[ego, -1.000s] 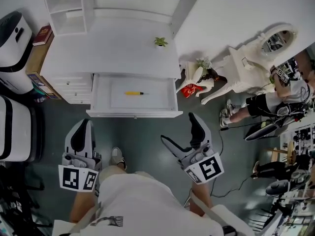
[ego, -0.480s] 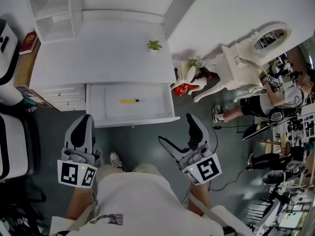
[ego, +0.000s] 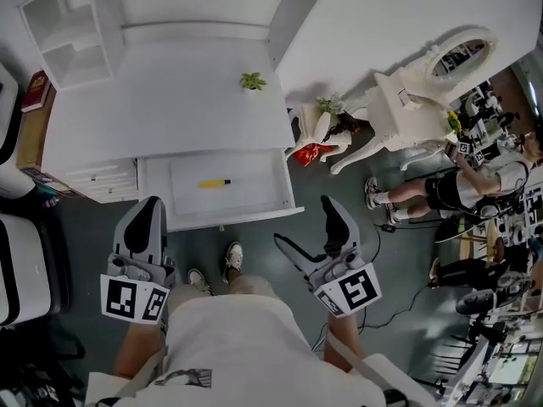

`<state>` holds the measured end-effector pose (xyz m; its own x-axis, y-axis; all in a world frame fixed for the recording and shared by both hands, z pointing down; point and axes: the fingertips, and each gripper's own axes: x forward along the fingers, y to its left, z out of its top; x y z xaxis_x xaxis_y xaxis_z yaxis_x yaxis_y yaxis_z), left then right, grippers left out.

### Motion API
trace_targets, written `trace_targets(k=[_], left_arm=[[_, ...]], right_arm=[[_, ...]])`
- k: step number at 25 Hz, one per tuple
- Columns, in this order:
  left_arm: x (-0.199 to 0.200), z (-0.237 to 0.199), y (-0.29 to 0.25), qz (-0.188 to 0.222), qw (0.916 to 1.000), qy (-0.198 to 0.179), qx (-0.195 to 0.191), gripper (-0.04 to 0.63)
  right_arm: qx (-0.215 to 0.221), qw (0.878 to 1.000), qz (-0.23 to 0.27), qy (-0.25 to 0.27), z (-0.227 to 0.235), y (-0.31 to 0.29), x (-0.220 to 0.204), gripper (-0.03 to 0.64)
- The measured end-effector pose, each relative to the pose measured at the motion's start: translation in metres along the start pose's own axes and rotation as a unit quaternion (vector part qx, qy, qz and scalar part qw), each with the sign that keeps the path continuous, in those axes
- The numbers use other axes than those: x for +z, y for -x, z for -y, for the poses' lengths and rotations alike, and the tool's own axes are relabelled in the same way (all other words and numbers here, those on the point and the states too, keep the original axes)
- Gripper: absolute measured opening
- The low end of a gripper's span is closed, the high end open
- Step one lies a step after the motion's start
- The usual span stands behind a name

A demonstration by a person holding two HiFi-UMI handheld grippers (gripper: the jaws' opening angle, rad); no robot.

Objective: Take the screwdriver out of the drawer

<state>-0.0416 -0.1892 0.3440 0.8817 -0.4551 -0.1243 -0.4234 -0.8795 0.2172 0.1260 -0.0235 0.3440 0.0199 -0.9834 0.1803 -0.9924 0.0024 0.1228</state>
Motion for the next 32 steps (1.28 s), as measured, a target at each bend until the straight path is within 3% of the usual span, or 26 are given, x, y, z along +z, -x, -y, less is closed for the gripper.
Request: trace_targets(k=[4, 11, 22, 26, 32], left_arm=[[0.007, 0.007, -0.019, 0.009, 0.9998, -0.006, 0.018, 0.015], [0.008, 0.003, -0.033, 0.000, 0.9981, -0.032, 0.053, 0.015], [-0.014, -0.009, -0.025, -0.034, 0.9909, -0.037, 0.125, 0.015], [-0.014, -0.016, -0.017, -0.044, 0.9859, -0.043, 0.155, 0.015], [-0.014, -0.018, -0.014, -0.050, 0.9801, -0.052, 0.185, 0.015]], right_arm=[[0.013, 1.000, 0.004, 0.000, 0.027, -0.014, -0.004, 0.449], [0.063, 0.997, -0.031, 0.025, 0.044, -0.058, -0.036, 0.449], [0.149, 0.982, -0.114, 0.004, 0.042, -0.124, -0.141, 0.448], [0.185, 0.969, -0.155, 0.045, 0.033, -0.153, -0.187, 0.448], [0.249, 0.935, -0.229, 0.107, 0.020, -0.196, -0.266, 0.448]])
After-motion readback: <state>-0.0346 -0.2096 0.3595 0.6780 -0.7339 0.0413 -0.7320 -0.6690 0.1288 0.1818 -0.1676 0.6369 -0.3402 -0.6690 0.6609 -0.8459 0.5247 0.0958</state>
